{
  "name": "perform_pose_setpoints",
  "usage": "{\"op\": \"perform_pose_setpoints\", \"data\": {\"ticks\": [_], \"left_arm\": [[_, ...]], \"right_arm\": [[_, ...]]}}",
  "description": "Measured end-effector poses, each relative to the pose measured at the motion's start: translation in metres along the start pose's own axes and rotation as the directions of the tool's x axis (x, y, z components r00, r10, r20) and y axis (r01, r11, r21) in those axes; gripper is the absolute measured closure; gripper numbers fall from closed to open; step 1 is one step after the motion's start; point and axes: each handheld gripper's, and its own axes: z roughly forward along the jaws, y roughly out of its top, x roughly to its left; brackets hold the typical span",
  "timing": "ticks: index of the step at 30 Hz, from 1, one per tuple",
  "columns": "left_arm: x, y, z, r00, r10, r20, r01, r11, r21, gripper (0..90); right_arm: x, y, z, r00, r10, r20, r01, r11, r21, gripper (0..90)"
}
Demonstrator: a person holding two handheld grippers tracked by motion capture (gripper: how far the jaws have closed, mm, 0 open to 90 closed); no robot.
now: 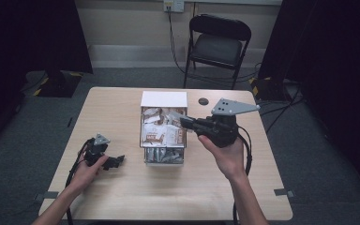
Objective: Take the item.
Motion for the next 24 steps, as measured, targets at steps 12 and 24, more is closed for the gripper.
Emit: {"op": "perform_pose_setpoints", "data": {"ticks": [12,24], "left_arm": [[0.000,0.000,0.000,1.0000,0.002,-0.001,-0.002,1.0000,0.001,0.0],[0.000,0.000,0.000,1.0000,0.002,-0.001,-0.002,1.0000,0.002,0.0]], "right_arm": [[-0.014,-0.006,-0.016,0.9980,0.028,0.056,-0.028,0.9996,-0.008,88.7],[-0.033,-0.016,-0.023,0.9915,0.059,0.116,-0.060,0.9982,0.004,88.7]]}}
